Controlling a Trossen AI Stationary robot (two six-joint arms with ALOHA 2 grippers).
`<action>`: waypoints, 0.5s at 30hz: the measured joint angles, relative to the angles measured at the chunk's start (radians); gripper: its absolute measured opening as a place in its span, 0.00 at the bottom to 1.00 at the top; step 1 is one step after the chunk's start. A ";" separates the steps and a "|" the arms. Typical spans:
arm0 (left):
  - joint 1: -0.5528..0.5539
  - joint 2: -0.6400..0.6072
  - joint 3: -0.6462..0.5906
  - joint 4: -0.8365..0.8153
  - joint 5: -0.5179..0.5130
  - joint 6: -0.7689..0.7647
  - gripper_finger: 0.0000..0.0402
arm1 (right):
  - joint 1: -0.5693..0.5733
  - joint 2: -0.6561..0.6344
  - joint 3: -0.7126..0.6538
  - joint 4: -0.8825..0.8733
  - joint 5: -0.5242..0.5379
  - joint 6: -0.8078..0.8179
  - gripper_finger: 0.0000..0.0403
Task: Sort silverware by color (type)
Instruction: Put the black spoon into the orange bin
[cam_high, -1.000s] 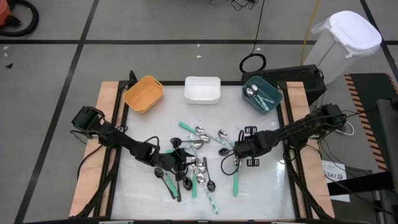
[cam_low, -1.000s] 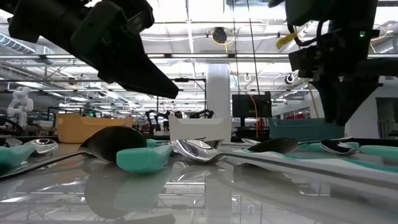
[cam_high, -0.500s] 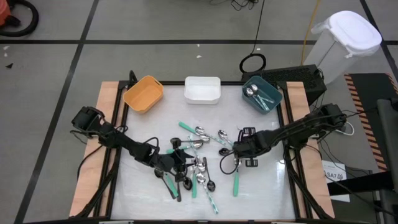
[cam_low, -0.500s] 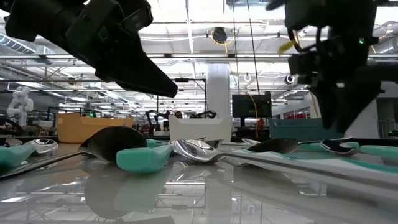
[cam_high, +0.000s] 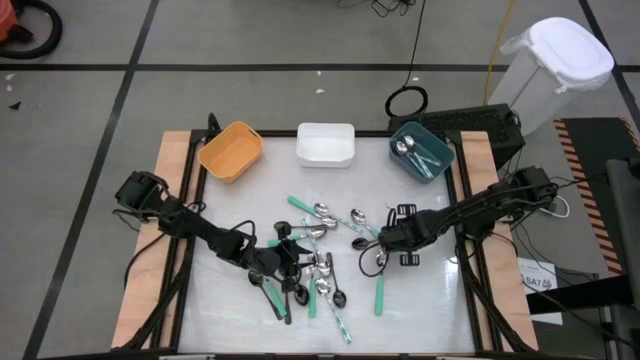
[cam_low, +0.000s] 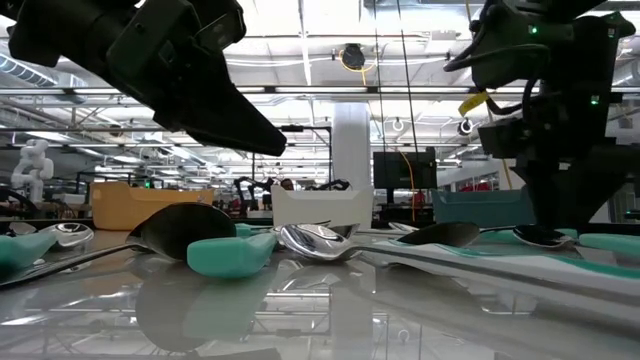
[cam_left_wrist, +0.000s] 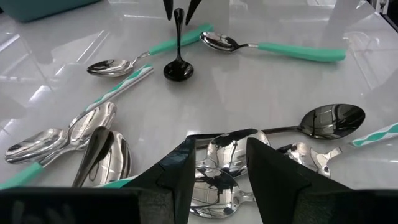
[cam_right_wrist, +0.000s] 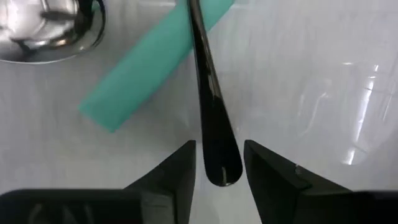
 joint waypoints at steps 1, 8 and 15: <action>0.000 0.000 0.000 0.000 0.000 0.000 0.36 | -0.003 0.000 0.000 0.007 -0.001 -0.005 0.31; 0.000 0.000 0.000 0.000 0.000 0.000 0.36 | -0.016 0.000 0.000 0.029 -0.027 -0.030 0.26; 0.000 0.000 0.000 0.000 0.000 0.000 0.36 | -0.024 0.000 0.000 0.031 -0.027 -0.024 0.16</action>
